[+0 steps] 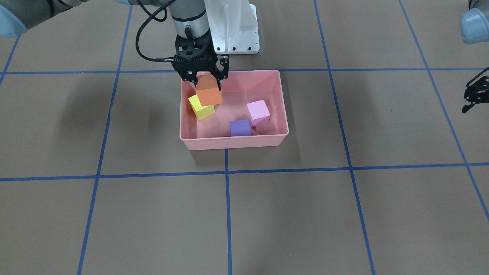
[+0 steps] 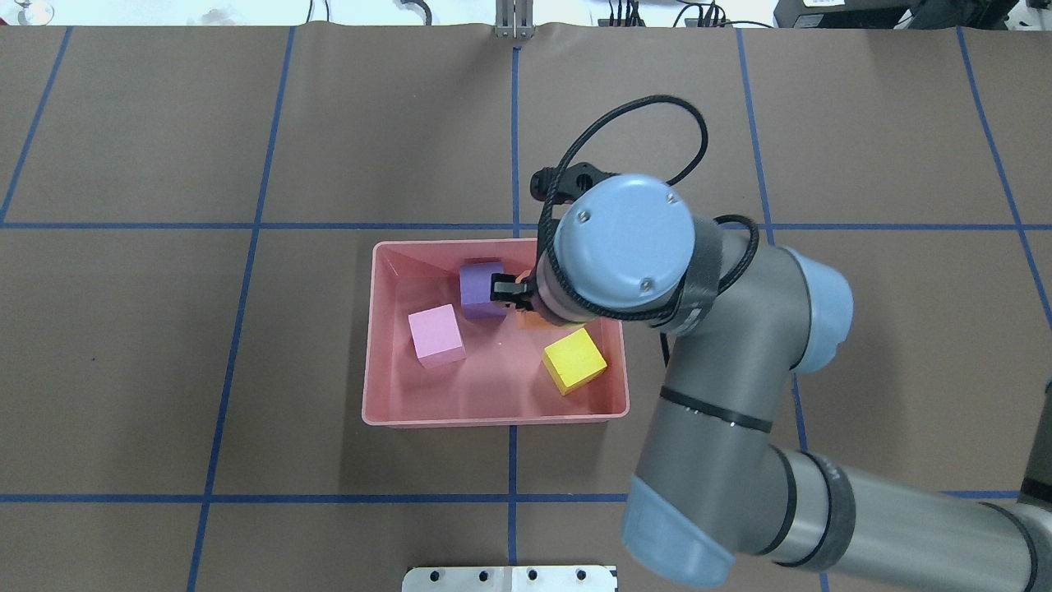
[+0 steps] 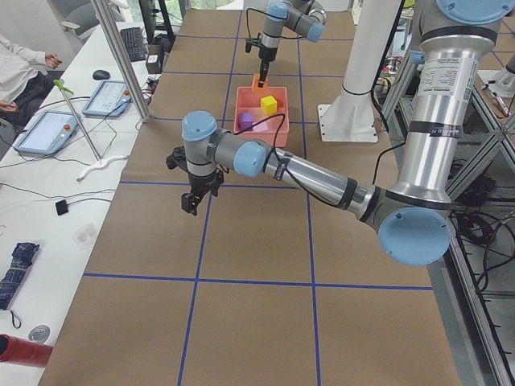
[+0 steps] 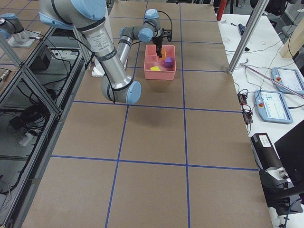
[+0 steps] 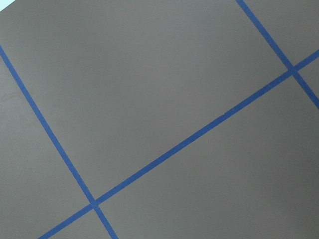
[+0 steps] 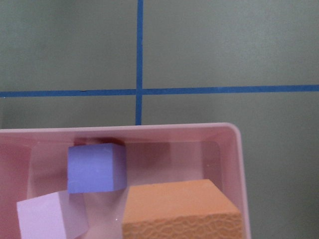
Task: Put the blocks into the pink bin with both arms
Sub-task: 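Lower the orange cube into the bin and open the right gripper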
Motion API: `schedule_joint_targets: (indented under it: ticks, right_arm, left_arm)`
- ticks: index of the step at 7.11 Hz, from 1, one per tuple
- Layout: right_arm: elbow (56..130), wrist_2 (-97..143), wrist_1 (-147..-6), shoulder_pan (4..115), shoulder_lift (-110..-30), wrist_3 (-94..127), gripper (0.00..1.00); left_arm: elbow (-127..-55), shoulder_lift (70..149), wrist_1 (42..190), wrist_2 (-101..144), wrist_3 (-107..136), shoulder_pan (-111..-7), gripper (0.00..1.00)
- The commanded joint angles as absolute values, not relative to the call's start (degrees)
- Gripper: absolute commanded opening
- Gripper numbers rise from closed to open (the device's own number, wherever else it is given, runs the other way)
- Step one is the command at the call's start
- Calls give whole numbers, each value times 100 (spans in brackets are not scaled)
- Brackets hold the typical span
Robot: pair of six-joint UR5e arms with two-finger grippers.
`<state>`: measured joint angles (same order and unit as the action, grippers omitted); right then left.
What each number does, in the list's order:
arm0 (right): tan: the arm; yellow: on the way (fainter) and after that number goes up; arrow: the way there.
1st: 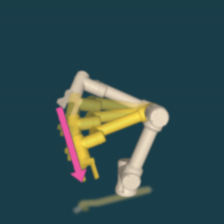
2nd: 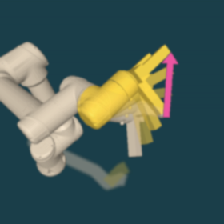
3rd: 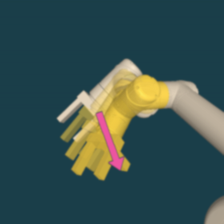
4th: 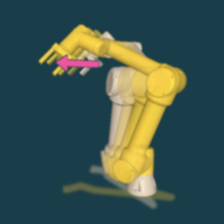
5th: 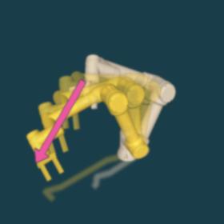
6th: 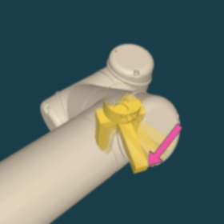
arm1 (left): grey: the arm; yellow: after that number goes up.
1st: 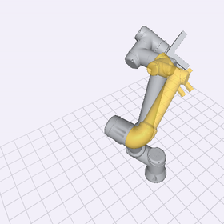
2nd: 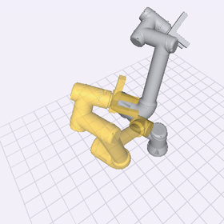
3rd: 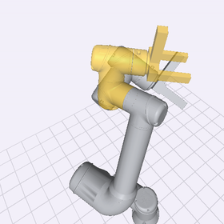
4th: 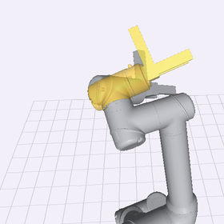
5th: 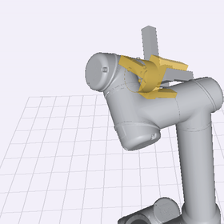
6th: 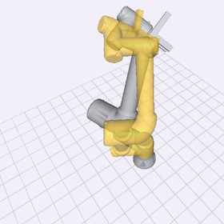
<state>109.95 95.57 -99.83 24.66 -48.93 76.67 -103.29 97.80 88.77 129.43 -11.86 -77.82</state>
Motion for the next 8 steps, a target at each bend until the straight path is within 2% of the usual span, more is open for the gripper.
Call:
schedule_joint_targets:
  ticks: [1,3,4,6,8]
  right_arm:
    - [10873,9053,-10343,2066,-4589,8058,97]
    - [10942,9140,-10608,2170,-4474,7850,99]
    - [10960,9619,-10608,2623,-4482,7440,99]
    - [10977,10822,-10608,3896,-4631,6317,99]
    - [10960,12061,-10547,5319,-5209,4475,99]
  left_arm:
    - [-10310,9774,8877,12946,-1186,-7787,100]
    - [-10214,9607,8894,13261,-1099,-7822,100]
    - [-10178,9572,8895,13245,-1081,-7848,100]
    - [-10090,9536,8929,13271,-1116,-8277,100]
    - [-10064,9116,8921,13271,-1108,-8515,100]
